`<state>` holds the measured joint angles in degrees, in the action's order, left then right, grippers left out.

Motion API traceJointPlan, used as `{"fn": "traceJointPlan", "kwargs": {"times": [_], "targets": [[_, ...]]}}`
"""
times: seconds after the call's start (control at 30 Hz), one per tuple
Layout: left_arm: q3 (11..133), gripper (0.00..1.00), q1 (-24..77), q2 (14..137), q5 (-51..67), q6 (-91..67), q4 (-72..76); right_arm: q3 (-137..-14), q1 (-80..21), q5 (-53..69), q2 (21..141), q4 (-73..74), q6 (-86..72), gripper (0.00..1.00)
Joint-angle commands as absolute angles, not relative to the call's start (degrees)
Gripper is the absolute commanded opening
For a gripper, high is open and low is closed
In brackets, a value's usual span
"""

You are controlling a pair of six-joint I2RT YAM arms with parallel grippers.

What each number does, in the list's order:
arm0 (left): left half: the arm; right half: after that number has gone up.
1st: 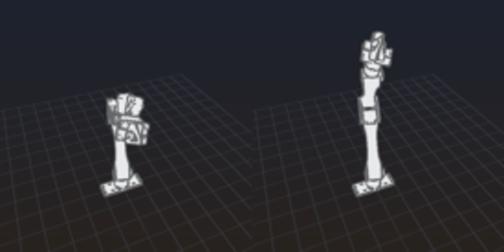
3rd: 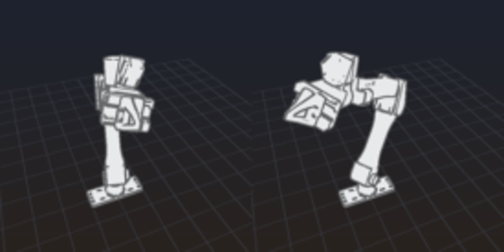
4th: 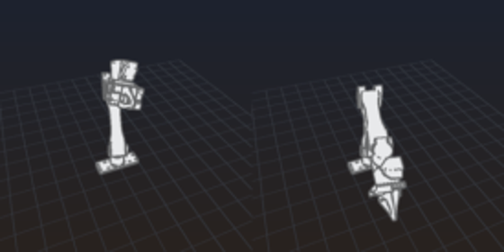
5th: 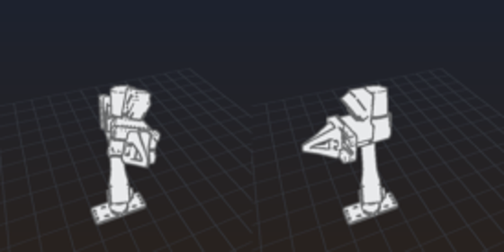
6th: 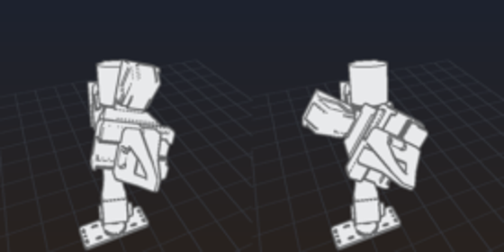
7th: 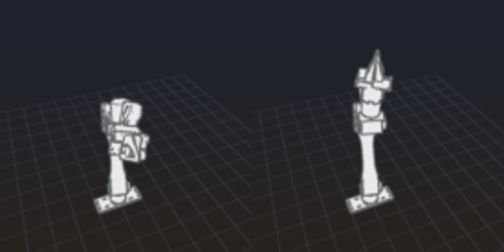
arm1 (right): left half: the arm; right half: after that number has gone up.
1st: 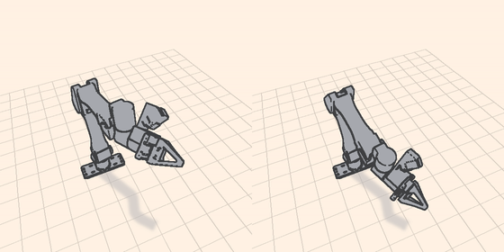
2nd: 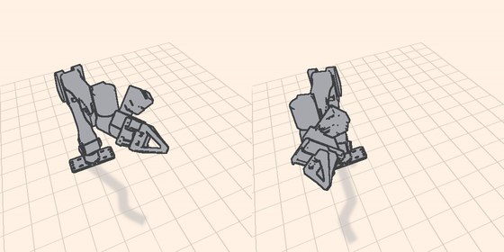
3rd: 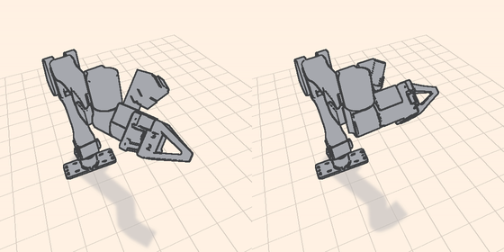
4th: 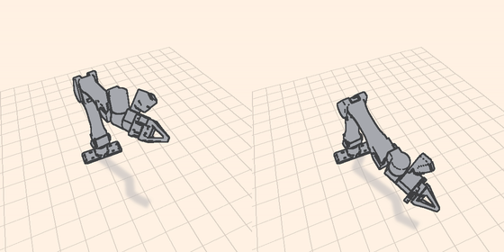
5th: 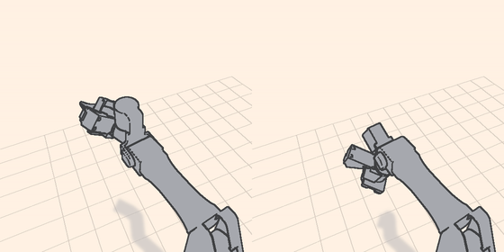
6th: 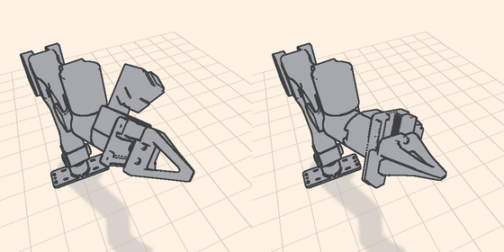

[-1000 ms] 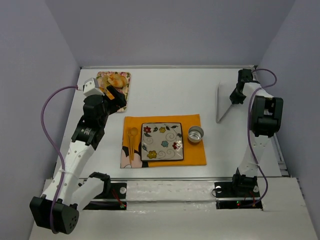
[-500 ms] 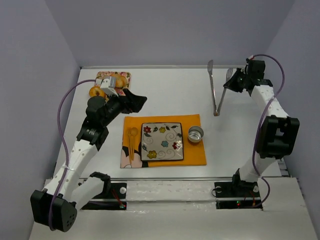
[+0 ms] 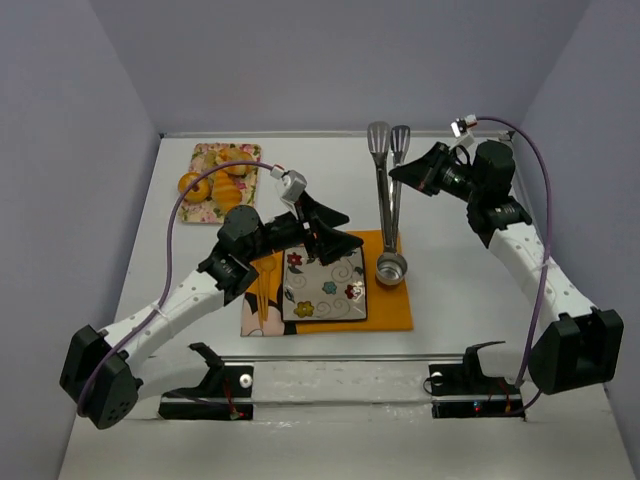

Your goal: Place the bread

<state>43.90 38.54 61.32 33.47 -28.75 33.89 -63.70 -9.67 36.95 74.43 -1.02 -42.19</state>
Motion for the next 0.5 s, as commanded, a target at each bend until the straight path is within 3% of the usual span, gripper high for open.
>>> {"fn": "traceJointPlan", "kwargs": {"times": [0.0, 0.47], "targets": [[47.1, 0.99, 41.6, 64.8, 35.7, -27.7, 42.1, -62.1, -11.7, 37.2, 69.0, -12.0, -49.6, 0.07], [55.0, 0.99, 46.0, 75.2, 35.6, -27.8, 46.2, -58.9, -16.0, 37.4, 66.5, -16.3, -53.2, 0.07]]}}
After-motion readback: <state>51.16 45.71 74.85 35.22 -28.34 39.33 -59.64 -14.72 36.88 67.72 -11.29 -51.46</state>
